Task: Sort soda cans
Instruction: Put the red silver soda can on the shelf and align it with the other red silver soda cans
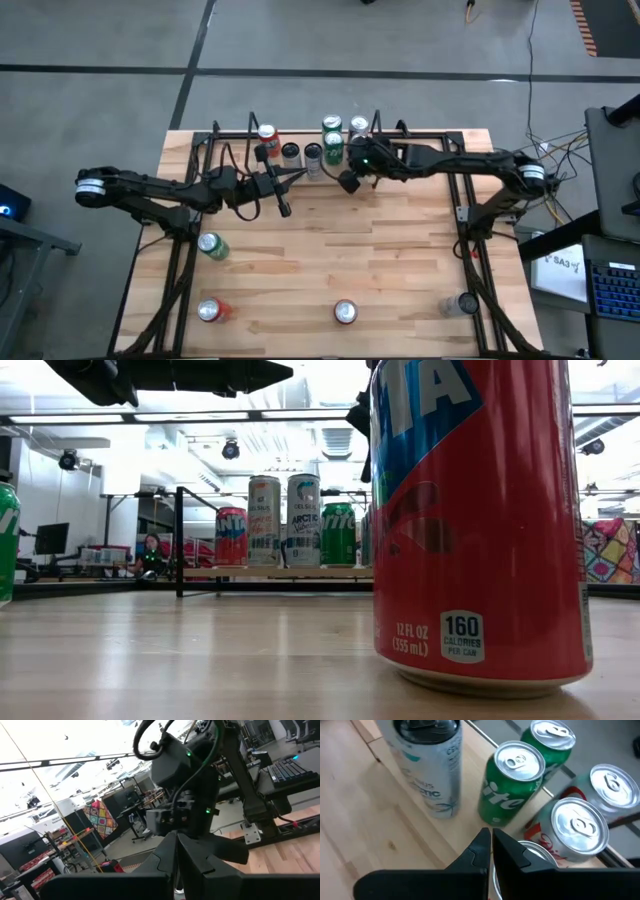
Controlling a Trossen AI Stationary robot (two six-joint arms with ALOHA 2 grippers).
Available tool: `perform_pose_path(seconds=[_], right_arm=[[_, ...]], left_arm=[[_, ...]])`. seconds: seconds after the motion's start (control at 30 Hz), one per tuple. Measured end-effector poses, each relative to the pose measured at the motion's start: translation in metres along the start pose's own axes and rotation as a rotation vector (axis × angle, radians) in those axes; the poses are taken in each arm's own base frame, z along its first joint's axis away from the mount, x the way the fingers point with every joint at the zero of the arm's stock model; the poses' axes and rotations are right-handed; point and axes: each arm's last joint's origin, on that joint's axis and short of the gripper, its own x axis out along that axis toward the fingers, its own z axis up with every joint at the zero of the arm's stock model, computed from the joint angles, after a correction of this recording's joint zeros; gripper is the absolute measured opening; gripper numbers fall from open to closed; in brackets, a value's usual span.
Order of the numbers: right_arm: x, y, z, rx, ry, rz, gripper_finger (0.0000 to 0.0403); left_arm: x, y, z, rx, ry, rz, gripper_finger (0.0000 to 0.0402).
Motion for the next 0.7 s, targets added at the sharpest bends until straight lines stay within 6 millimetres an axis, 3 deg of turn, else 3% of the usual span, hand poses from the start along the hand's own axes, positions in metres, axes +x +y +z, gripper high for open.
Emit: perform_pose_path(seconds=[0.33,0.7], right_arm=[[0.003,-0.003,0.014,0.090,0.048,0.030,0.0009],[0.011,-0.004,0.010,0.170,0.093,0.025,0.0009]], left_arm=[[0.000,0.000,0.000,0.000,0.001,-0.001,0.0000],[0.000,0.000,0.000,-0.002,0.000,-0.001,0.0000]])
